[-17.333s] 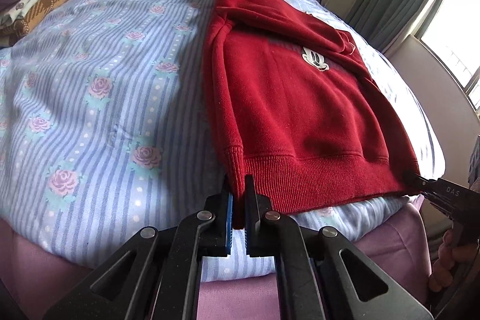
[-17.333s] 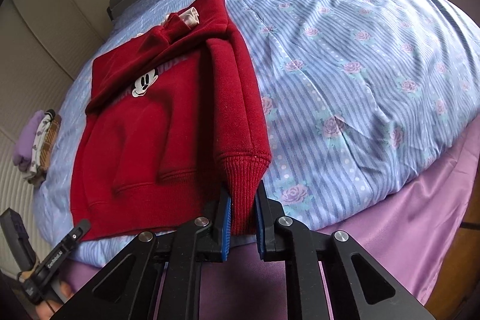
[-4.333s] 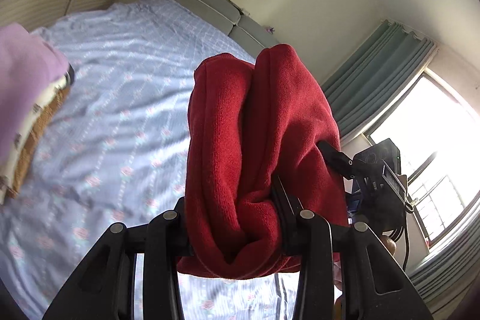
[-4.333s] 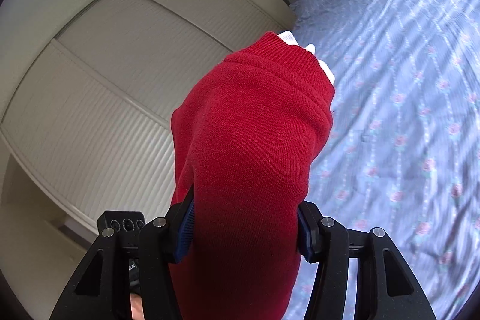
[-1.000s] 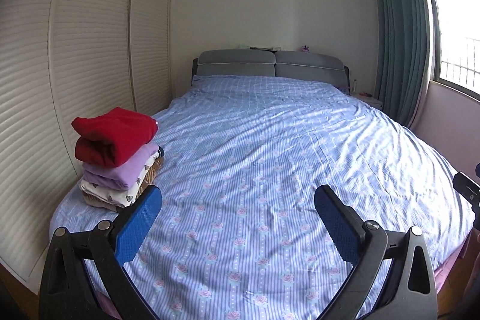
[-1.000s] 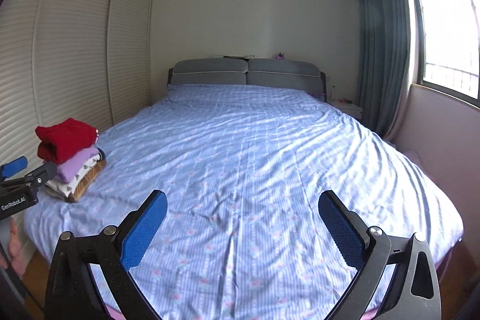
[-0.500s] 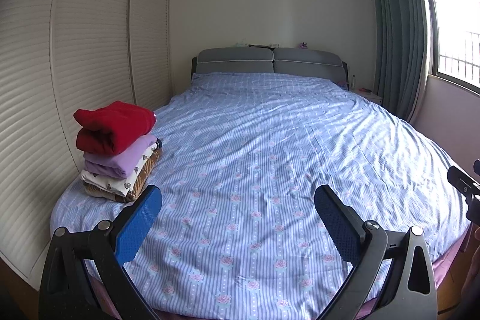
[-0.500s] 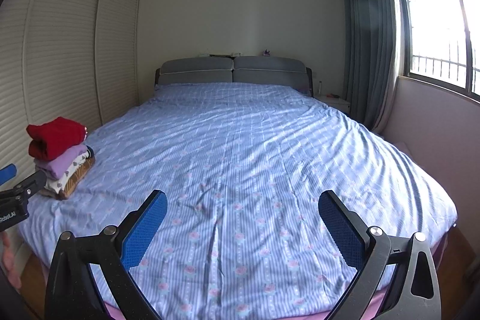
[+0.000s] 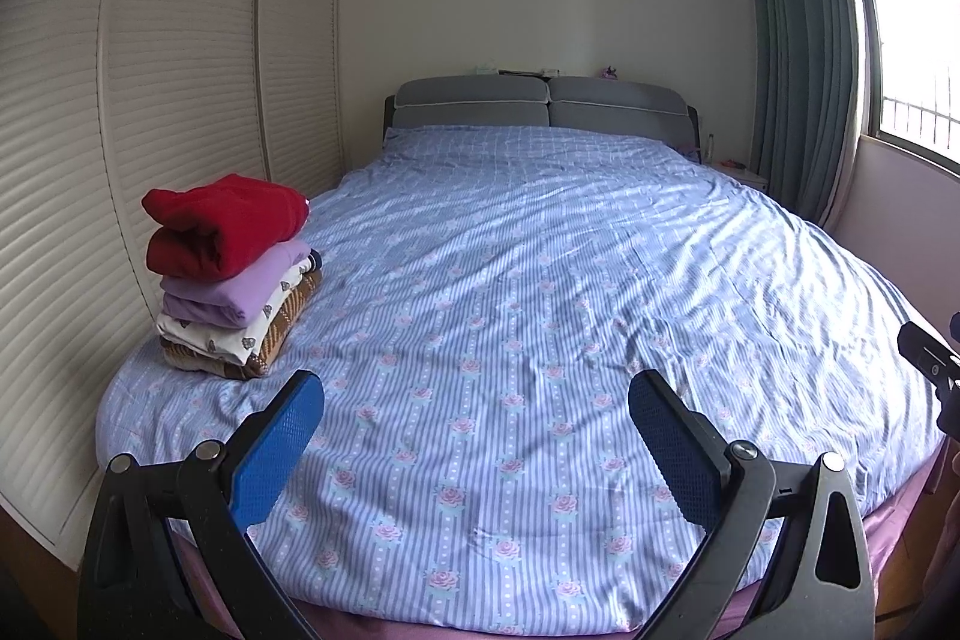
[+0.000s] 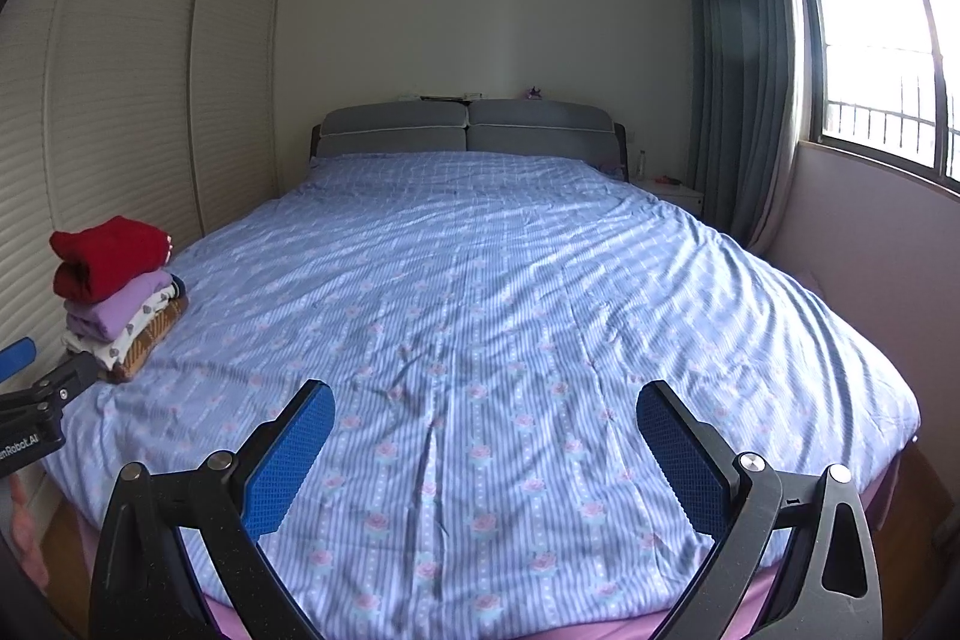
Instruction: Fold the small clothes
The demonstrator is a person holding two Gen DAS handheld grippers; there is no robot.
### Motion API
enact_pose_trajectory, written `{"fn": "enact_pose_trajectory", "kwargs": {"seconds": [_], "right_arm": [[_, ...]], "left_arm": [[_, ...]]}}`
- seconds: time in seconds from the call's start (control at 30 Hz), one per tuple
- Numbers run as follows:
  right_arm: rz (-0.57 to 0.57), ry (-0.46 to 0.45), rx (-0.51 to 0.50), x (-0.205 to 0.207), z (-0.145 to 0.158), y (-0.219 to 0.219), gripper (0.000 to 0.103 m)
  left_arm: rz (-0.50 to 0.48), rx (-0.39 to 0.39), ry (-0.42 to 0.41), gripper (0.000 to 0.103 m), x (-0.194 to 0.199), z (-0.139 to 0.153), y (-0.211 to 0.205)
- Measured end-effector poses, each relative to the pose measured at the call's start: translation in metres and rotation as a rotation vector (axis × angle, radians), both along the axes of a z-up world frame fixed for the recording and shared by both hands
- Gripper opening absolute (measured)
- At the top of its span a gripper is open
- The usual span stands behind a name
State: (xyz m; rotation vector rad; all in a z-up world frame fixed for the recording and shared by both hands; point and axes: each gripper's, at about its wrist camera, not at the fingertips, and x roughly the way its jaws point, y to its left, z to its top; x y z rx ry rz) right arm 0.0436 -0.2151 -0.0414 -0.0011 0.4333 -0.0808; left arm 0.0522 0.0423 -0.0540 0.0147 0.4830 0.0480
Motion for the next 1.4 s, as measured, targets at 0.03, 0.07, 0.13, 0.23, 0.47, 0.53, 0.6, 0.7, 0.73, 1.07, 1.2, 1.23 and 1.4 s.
{"fn": "enact_pose_trajectory", "kwargs": {"seconds": [0.03,0.07,0.13,0.23,0.47,0.53,0.6,0.7,0.73,1.07,1.2,1.23,1.4], "right_arm": [[-0.001,-0.001,0.0,0.0,0.0,-0.001,0.102],[-0.004,-0.002,0.001,0.0,0.0,-0.001,0.102],[-0.006,-0.001,0.002,0.001,-0.001,-0.002,0.102],[-0.01,0.002,0.003,0.002,-0.002,-0.003,0.102],[-0.004,0.01,0.008,0.006,-0.002,-0.005,0.102],[-0.005,0.009,0.005,0.006,-0.003,-0.005,0.102],[-0.005,0.005,0.001,0.007,-0.003,-0.005,0.102],[-0.006,0.009,0.001,0.007,-0.004,-0.004,0.102],[-0.007,0.008,0.0,0.007,-0.004,-0.004,0.102],[-0.004,0.012,0.002,0.009,-0.005,-0.004,0.102],[-0.003,0.011,0.002,0.01,-0.006,-0.005,0.102],[-0.004,0.012,0.004,0.01,-0.006,-0.005,0.102],[-0.003,0.014,0.005,0.01,-0.007,-0.004,0.102]], "left_arm": [[-0.001,0.001,0.0,0.103,0.0,0.0,0.0],[-0.001,0.002,-0.002,0.103,0.0,0.001,0.0],[0.002,0.008,-0.003,0.103,0.001,0.001,0.0],[0.001,0.007,0.0,0.103,0.002,0.001,0.0],[0.0,0.014,0.003,0.103,0.003,-0.001,-0.001],[-0.002,0.011,0.004,0.103,0.003,-0.002,-0.001],[-0.001,0.011,0.008,0.103,0.004,-0.004,-0.001],[-0.003,0.007,0.016,0.103,0.006,-0.006,-0.001],[-0.003,0.009,0.017,0.103,0.007,-0.006,-0.001],[0.001,0.012,0.014,0.103,0.007,-0.007,-0.001],[0.001,0.011,0.014,0.103,0.007,-0.007,-0.001],[-0.001,0.011,0.014,0.103,0.007,-0.006,-0.001],[-0.008,0.01,0.007,0.103,0.006,-0.004,-0.002]]}}
